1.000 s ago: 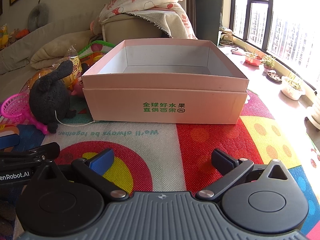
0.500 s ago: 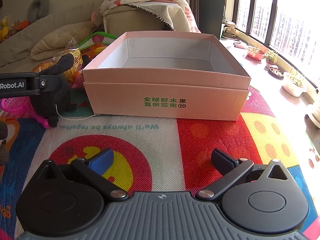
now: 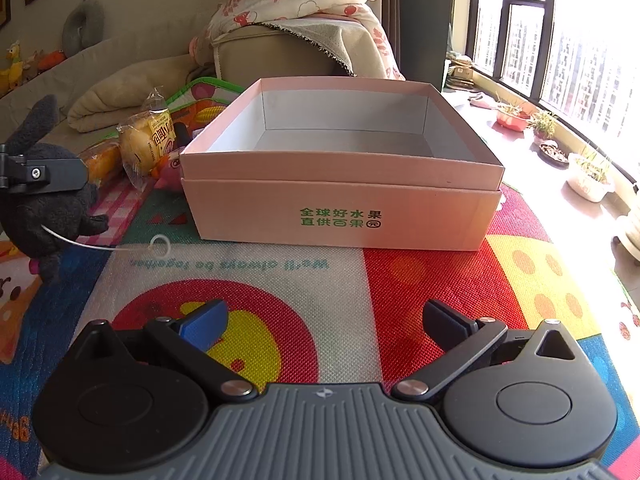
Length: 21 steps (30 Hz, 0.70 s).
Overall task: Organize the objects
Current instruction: 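Grasp the black plush toy with the left tool while the right tool reaches toward the pink net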
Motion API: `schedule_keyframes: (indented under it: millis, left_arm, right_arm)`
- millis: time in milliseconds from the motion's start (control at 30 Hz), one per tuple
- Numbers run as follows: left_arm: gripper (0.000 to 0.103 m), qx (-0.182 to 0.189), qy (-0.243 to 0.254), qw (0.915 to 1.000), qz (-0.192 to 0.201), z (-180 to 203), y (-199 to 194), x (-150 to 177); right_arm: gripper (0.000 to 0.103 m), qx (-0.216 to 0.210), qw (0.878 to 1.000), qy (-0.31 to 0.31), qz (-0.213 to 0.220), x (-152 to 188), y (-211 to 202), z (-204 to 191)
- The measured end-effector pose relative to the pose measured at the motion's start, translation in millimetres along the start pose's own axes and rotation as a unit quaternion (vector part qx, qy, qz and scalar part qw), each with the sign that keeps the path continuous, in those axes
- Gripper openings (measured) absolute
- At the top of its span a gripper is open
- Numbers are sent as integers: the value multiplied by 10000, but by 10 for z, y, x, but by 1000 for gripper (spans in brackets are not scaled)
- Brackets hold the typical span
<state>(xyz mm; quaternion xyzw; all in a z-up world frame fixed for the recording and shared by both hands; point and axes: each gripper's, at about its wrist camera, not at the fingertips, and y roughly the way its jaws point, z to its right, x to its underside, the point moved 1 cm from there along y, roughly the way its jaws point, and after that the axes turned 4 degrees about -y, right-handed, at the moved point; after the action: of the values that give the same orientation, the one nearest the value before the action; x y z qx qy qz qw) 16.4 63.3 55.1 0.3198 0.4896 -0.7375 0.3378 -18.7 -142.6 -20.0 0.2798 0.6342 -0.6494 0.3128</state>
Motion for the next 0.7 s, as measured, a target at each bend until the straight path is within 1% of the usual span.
schedule_keyframes:
  millis: [67,100,133,167,200,300,333,400,467,500,533,600,633,667,700]
  left_arm:
    - [84,15,-167,9996,240,-150,-274,-42]
    - [84,-77,-279,9989,365,-252,-391,-79]
    - [84,-231,-377,9978,485,-359,-499,-108]
    - [84,-407,-455,9964,595,-470,-591,-139]
    - [84,-579,-515,9945,701,-572,-672,-169]
    - [84,-971,-707,9883,937,-861,-887,-214]
    - [84,-1034,-777,9868,976,-938,-933,-219]
    - [84,-1135,-889,9842,1026,-1070,-1008,-219]
    - [84,-1199,-981,9823,1057,-1167,-1061,-208]
    - [84,-1206,-1024,9816,1068,-1209,-1085,-200]
    - [84,-1214,-1060,9810,1082,-1249,-1113,-190]
    - [84,-1236,-1082,9802,1101,-1308,-1158,-164]
    - [84,-1242,-1070,9802,1108,-1328,-1176,-150]
    - [84,-1243,-1052,9803,1116,-1348,-1188,-138]
    - [84,-1237,-1040,9803,1135,-1375,-1198,-132]
  right_arm:
    - [103,66,9979,-106,642,-64,-142,-89]
    - [103,-1,9962,-192,855,-114,-205,-151]
    - [103,-268,9949,-362,908,-195,-237,-231]
    - [103,-578,9931,-541,862,-259,-249,-309]
    - [103,-1060,9880,-839,744,-374,-239,-456]
    - [103,-1841,9713,-1397,560,-530,-197,-861]
    - [103,-2120,9638,-1545,483,-564,-194,-1074]
    - [103,-2517,9523,-1687,359,-630,-139,-1382]
    - [103,-2805,9431,-1762,281,-702,-57,-1644]
    - [101,-2896,9401,-1783,233,-730,-15,-1746]
    - [95,-2956,9383,-1789,168,-758,33,-1860]
    - [87,-2940,9393,-1767,79,-792,125,-2024]
    - [86,-2906,9400,-1786,86,-801,156,-2084]
    - [86,-2933,9380,-1848,77,-803,179,-2136]
    - [86,-3027,9334,-1927,22,-797,193,-2180]
